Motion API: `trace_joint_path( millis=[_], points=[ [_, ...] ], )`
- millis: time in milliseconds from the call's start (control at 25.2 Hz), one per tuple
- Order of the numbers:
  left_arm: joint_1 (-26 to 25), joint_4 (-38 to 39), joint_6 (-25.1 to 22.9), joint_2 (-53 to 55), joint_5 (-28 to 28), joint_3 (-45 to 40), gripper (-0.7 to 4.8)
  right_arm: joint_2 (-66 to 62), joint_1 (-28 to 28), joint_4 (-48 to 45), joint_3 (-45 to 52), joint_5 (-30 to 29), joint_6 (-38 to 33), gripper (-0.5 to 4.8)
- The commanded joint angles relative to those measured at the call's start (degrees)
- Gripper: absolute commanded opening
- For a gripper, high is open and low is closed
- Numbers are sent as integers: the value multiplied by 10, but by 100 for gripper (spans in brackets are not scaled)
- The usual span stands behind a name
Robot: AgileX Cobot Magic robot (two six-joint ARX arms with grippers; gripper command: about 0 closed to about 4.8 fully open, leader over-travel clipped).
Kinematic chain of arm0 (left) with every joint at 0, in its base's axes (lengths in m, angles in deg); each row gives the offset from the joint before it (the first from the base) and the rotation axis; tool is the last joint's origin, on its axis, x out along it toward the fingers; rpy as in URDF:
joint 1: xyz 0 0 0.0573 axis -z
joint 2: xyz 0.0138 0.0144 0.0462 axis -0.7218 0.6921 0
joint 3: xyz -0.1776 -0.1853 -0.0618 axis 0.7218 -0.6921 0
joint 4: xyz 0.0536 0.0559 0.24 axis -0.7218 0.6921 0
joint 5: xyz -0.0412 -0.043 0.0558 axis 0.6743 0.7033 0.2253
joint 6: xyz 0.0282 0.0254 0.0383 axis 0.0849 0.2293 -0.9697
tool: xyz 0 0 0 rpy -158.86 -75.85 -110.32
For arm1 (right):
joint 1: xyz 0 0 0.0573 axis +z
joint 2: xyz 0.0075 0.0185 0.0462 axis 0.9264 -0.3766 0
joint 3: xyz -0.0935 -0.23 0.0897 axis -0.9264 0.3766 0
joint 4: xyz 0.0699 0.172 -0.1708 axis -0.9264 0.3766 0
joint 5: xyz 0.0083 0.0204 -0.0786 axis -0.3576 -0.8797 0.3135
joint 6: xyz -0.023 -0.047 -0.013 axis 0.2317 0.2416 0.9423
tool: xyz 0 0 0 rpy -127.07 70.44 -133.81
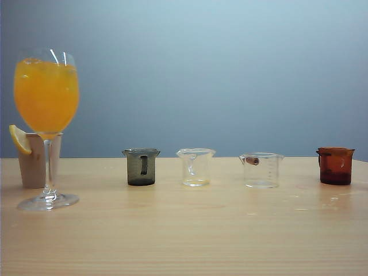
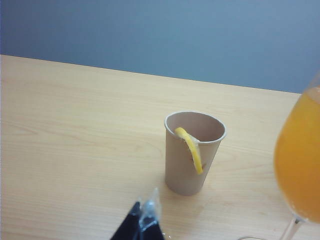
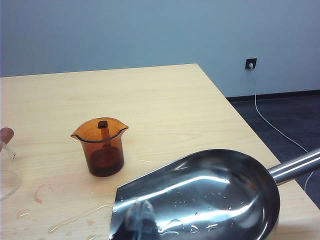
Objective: Pick up the fourth measuring cup from the left, pour the grenadine inside into the goblet, and finally put the measuring cup back in its original place.
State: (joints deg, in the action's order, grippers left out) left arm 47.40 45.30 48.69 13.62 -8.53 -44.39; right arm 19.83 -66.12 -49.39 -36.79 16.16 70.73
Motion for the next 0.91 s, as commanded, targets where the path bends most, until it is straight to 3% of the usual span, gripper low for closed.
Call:
trace_joint_path(
  millis=[40, 436, 554, 832, 911],
  points=[
    [0, -12, -2, 0, 4, 2, -5, 0, 0, -6, 0, 3, 2, -8],
    [3, -27, 2, 0, 8, 19, -5, 0, 3, 4, -48, -17, -4, -9],
    [14, 20, 2, 1, 8, 73, -5, -11, 6, 68, -135, -10, -3, -9],
    [26, 77, 3, 47, 9, 169, -5, -82, 6, 79, -215, -14, -2, -9],
    [32, 75, 0, 102, 32, 238, -5, -144, 9, 76, -257, -17, -2, -9]
  ],
)
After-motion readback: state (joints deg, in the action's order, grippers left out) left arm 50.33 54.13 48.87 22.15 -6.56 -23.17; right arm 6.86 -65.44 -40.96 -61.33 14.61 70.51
